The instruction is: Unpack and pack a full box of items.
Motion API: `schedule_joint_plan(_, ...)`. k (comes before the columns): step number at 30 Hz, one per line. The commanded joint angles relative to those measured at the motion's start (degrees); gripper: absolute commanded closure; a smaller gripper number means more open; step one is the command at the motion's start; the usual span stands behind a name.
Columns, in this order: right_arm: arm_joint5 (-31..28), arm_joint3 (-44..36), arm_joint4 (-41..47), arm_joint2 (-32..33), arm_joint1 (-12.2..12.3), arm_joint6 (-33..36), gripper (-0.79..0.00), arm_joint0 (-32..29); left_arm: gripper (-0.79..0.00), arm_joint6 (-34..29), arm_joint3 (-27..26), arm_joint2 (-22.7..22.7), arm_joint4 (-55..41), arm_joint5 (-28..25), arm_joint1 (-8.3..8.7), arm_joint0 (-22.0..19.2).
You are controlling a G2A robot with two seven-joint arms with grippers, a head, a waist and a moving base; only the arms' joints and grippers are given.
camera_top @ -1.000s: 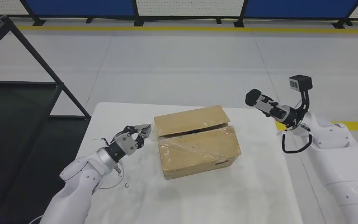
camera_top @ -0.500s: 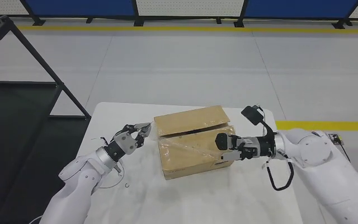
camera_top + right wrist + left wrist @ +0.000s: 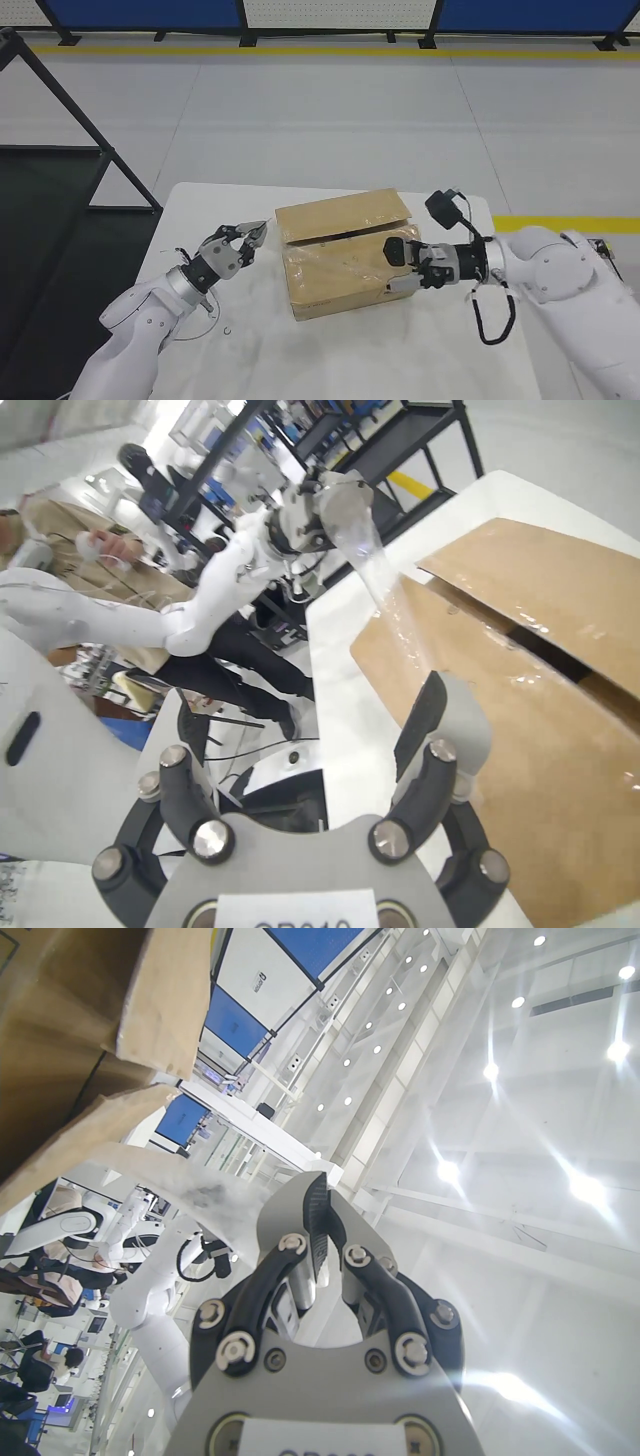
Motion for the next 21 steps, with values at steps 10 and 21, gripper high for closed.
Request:
schedule_joint_plan(10, -2.38, -8.42, -36.33, 10.47, 2.74, -17.76, -0.785, -15.81, 0.000, -0.37, -1.22, -0.43, 0.61, 0.26, -0.05, 1.12)
schedule_joint_plan(21, 0.36, -14.03, -46.99, 8.42, 2.45, -18.99, -0.785, -15.31, 0.000, -0.28, -2.57, -0.55, 1.10, 0.54, -0.14, 1.80)
